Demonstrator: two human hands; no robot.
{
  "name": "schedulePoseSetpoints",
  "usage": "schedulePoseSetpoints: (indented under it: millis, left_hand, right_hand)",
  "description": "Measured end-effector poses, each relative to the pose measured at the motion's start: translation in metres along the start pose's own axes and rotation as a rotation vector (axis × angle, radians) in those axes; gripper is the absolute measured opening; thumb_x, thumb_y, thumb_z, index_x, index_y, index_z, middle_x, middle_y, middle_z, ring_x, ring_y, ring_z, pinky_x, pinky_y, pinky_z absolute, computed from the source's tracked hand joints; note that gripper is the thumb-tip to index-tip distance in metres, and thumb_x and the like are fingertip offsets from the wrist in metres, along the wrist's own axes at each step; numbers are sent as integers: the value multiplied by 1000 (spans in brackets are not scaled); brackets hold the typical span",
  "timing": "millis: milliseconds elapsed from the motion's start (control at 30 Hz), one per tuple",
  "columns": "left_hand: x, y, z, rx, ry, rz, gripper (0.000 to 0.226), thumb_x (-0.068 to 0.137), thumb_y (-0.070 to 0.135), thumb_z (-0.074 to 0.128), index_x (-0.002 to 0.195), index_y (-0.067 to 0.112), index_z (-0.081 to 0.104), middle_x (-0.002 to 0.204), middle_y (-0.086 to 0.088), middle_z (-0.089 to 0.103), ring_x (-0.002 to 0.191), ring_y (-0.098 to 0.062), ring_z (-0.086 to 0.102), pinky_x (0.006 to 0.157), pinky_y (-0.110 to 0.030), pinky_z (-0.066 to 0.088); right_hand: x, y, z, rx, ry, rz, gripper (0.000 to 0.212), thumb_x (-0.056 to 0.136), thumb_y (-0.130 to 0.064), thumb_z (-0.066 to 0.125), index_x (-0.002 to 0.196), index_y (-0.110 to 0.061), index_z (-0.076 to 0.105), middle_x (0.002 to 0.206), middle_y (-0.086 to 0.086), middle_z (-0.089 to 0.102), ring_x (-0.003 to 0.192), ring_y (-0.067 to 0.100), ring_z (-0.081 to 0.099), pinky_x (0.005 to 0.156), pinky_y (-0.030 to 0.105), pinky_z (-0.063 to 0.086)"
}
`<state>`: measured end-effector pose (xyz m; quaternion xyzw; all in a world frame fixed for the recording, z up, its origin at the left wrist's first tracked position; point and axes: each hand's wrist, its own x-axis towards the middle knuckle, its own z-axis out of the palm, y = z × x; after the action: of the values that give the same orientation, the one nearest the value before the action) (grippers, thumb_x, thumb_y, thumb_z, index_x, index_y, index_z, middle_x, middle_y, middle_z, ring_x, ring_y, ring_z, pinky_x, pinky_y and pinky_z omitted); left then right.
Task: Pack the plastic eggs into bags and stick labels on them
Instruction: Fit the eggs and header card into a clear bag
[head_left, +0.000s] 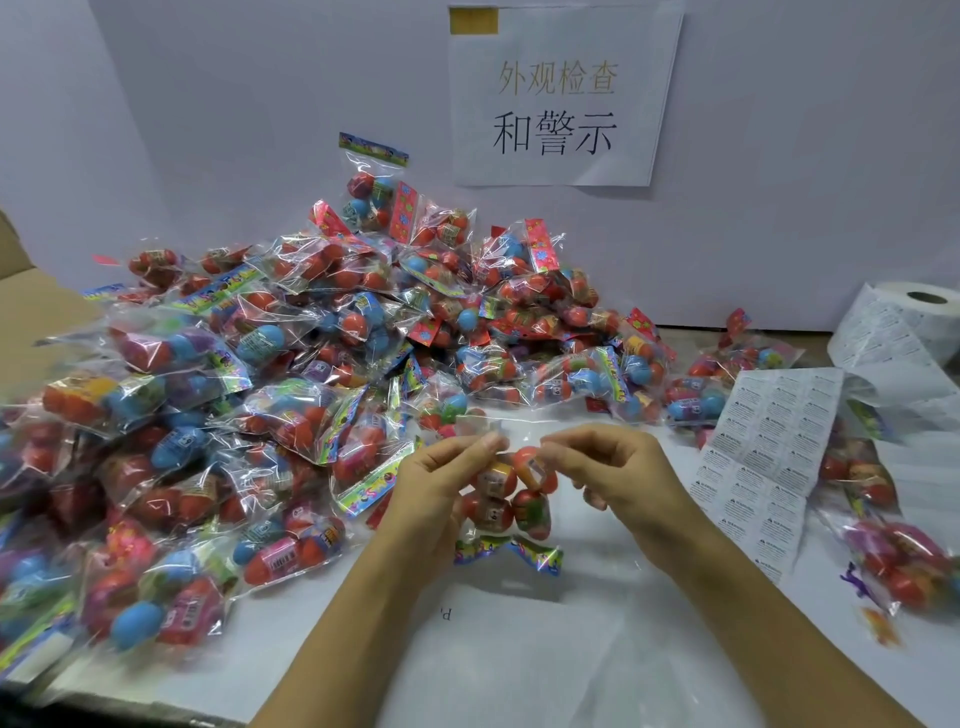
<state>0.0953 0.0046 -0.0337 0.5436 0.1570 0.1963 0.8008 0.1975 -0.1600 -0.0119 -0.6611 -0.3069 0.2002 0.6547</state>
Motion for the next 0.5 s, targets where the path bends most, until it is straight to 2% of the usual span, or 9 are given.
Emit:
schedulePoseSetpoints:
  millis: [67,200,333,500]
  left_hand:
    - [0,-2,0,39,6,28,28,67,32,84,84,9,82,81,-14,74,74,-22,70,65,-34,60]
    - [0,0,0,6,43,18,20,67,27,84,77,11,81,81,-13,75,73,-20,71,64,-35,60]
    - [1,3,0,-75,30,-34,15,68,28,80,72,13,81,81,-8,76,75,-16,72,68,-35,61]
    - [1,5,1,-152,10,-53,15,74,26,75,75,13,82,79,-5,75,73,-14,73,57,-30,59]
  right_hand:
    - [0,2,3,-7,26,-13,25,64,-38,83,78,-18,80,68,1,72,57,2,59,50,12,41]
    - [3,4,-2,-58,79,5,4,77,-24,83,75,-21,82,67,3,71,56,9,57,47,22,45]
    - [3,1,-4,25,29,-10,11,75,-27,77,75,-17,82,62,4,66,52,15,56,49,24,51]
    - [6,2,-5,83,-11,16,16,90,-14,68,83,-15,82,65,0,63,59,11,56,51,25,54]
